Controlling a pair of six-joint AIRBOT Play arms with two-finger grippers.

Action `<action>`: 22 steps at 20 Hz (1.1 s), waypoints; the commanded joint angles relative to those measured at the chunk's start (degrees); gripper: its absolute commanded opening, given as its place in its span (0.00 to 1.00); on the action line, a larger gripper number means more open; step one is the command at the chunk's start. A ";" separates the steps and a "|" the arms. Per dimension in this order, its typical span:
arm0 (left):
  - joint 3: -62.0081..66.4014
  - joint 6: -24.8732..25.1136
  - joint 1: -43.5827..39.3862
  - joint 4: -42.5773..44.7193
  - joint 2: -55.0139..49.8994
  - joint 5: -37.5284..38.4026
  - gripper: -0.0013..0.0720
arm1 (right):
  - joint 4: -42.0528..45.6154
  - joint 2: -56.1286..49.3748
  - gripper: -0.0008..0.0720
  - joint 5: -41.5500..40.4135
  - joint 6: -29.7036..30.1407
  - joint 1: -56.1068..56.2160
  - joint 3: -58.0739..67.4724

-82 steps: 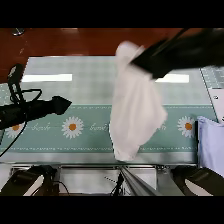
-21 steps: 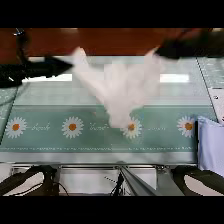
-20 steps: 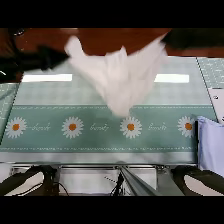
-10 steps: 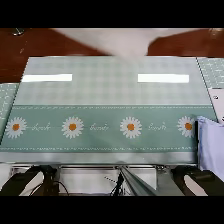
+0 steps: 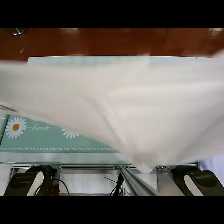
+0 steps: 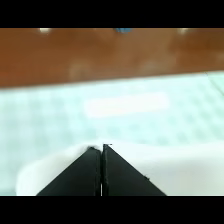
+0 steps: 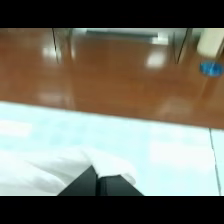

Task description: Fold the shirts.

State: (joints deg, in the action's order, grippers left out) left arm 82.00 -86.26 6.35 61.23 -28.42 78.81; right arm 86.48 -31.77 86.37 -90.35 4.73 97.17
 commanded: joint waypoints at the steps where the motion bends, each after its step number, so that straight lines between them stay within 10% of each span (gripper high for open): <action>1: -23.12 -0.37 0.04 -5.92 5.40 0.50 0.05 | 0.42 1.57 0.05 -1.01 -2.67 -0.02 -15.13; 10: -60.41 7.82 -6.38 -14.78 -5.18 -27.43 0.05 | -3.45 -26.43 0.05 -27.47 -3.28 -0.04 -27.28; 18: -60.26 7.78 -19.43 -21.18 -20.22 -28.65 0.05 | -12.96 -48.59 0.07 -27.93 -4.70 -1.68 -18.08; 19: -60.19 7.80 -20.20 -22.45 -20.31 -28.28 0.18 | -15.39 -48.85 0.33 -27.67 -5.01 -3.06 -18.08; 20: -59.78 7.85 -20.59 -22.67 -20.31 -27.08 0.66 | -18.12 -48.81 0.69 -27.17 -4.85 -4.66 -18.03; 21: -58.86 8.74 -20.31 -21.99 -20.31 -24.68 0.97 | -20.65 -48.57 0.87 -25.51 -4.13 -6.82 -17.53; 22: -56.87 9.27 -19.04 -19.39 -20.31 -20.02 0.98 | -22.71 -48.17 0.87 -22.99 -3.30 -9.49 -16.70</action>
State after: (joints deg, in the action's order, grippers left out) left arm 23.14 -78.11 -12.29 40.97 -47.68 52.84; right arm 70.96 -78.83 59.88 -94.59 -0.21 79.09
